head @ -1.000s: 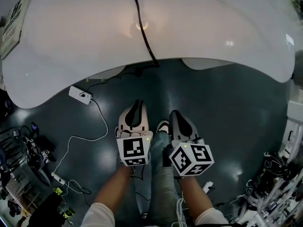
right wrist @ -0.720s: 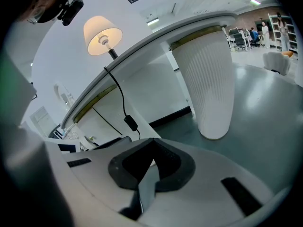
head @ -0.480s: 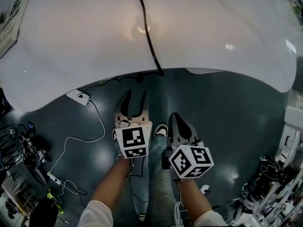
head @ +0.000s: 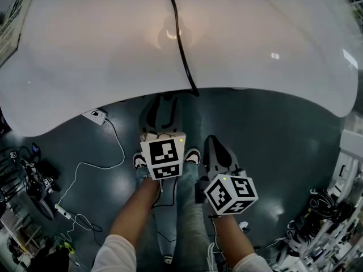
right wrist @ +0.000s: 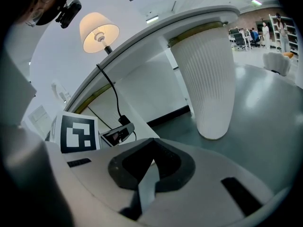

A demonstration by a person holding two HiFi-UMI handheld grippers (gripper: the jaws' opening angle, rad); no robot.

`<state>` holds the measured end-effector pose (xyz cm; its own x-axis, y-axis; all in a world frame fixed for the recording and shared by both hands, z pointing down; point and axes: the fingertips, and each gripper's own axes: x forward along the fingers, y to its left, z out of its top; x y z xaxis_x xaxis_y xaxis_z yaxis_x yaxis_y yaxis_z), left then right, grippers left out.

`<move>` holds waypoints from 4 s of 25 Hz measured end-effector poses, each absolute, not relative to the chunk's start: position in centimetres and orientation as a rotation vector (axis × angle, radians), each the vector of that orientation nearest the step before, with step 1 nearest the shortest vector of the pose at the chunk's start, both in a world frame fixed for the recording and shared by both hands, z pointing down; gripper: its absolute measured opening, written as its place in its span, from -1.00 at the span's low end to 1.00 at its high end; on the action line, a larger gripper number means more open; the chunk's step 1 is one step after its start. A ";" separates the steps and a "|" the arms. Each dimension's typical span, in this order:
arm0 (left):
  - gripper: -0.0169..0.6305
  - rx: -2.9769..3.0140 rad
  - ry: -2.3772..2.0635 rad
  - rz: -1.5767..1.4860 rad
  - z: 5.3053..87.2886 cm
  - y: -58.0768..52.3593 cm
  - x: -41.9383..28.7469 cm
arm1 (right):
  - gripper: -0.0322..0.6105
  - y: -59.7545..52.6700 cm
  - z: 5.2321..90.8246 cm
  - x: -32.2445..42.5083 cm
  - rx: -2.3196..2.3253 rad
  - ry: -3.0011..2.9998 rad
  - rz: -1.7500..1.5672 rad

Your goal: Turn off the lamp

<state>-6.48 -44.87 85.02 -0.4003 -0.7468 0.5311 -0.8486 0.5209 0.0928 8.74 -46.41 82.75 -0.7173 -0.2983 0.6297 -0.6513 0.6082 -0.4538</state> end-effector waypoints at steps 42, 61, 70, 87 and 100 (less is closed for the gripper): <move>-0.71 1.413 -2.263 0.238 83.6 -45.9 -6.5 | -0.90 -46.6 84.0 9.4 0.760 -2.300 0.969; -0.70 1.389 -2.284 0.244 83.7 -45.2 -7.0 | -0.90 -45.9 84.1 9.1 0.750 -2.301 0.964; -0.69 1.401 -2.304 0.229 83.2 -45.3 -6.9 | -0.90 -45.8 84.0 9.0 0.755 -2.303 0.971; -0.57 1.395 -2.322 0.112 80.5 -43.5 -5.6 | -0.90 -45.0 83.2 9.8 0.780 -2.313 1.002; -0.92 1.361 -2.259 0.122 81.0 -39.1 -2.7 | -0.90 -43.8 82.8 9.3 0.748 -2.320 0.968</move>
<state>-2.73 -39.11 81.03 -0.3781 -0.8056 0.4560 -0.8499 0.4974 0.1739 9.34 -43.80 82.83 -0.7163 -0.2880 0.6356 -0.6544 0.5935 -0.4686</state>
